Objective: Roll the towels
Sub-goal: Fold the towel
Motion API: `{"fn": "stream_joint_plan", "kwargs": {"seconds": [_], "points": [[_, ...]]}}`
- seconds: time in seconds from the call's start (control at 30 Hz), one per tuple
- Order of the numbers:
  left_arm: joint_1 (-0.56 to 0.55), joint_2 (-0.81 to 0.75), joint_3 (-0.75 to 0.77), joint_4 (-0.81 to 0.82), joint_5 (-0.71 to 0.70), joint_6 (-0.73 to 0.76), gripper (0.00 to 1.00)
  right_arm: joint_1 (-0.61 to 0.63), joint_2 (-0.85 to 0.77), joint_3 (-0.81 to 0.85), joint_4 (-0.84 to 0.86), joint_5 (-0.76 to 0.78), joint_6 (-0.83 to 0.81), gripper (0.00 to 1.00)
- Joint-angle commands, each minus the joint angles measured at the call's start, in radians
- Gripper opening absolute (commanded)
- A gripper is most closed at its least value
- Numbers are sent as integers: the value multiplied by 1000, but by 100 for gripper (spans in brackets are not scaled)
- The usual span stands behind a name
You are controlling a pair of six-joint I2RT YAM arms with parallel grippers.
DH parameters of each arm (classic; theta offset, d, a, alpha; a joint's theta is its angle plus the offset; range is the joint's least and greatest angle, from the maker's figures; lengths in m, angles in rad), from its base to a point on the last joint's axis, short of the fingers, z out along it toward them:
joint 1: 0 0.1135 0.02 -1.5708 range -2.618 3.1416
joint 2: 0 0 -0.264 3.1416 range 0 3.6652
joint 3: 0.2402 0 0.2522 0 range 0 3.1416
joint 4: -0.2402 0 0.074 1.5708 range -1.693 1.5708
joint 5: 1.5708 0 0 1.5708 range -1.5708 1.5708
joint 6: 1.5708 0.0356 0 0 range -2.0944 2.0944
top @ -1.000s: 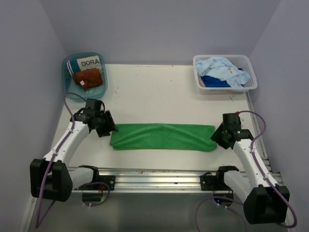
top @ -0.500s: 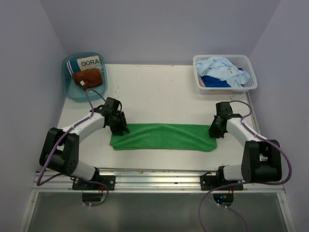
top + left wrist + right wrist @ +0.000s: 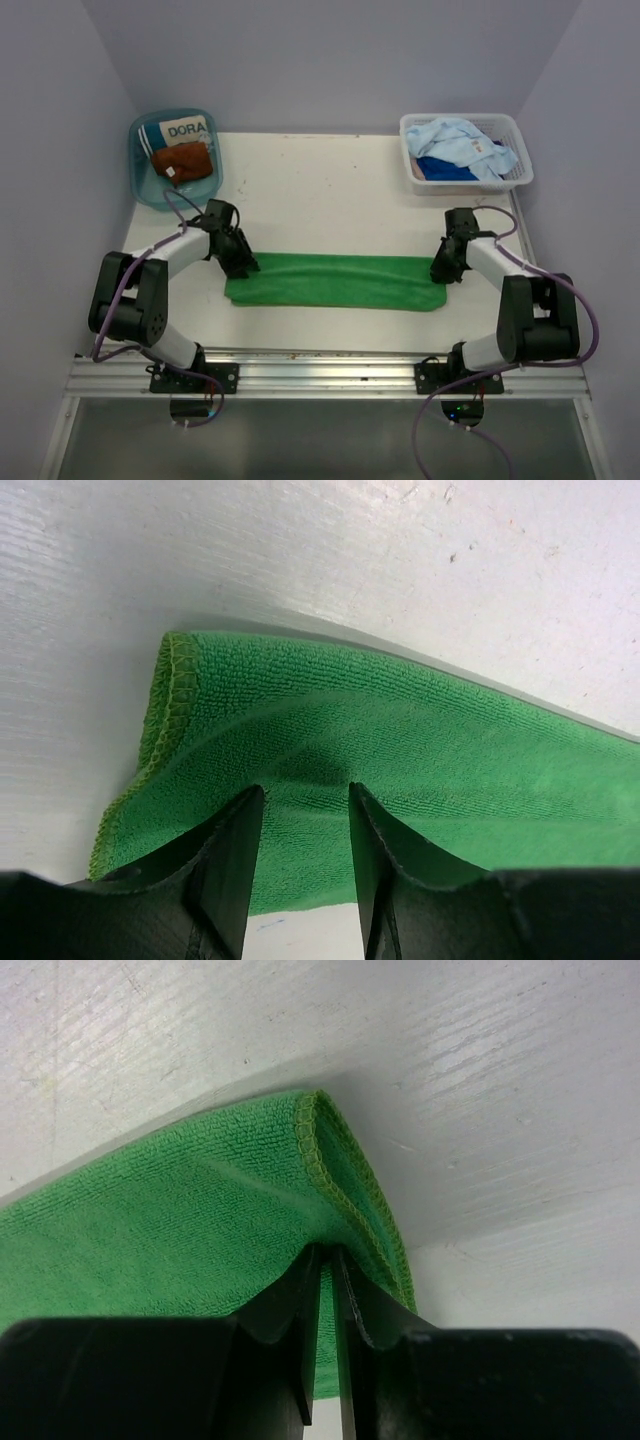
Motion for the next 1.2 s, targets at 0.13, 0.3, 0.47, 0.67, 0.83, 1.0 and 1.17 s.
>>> {"fn": "stream_joint_plan", "kwargs": {"seconds": [0.13, 0.3, 0.47, 0.67, 0.83, 1.0, 1.17], "points": [[115, 25, 22, 14, -122, 77, 45, -5, -30, -25, 57, -108, -39, 17], [117, 2, 62, -10, -100, 123, 45, -3, -149, 18, -10, -111, -67, 29], [117, -30, 99, -36, -65, 144, 46, -3, -195, -5, -12, -70, -79, 55], [117, -54, 139, -76, -63, 161, 47, 14, -108, -28, 16, -188, -89, 52], [117, -58, 140, -82, -82, 164, 47, 21, -57, -41, 42, -185, -75, 49], [117, -30, 107, -67, -73, 172, 47, 21, 5, -69, 91, -151, -46, 25], [117, -24, 67, -21, -10, 167, 47, 21, -60, -77, 77, -62, 3, 0]]}}
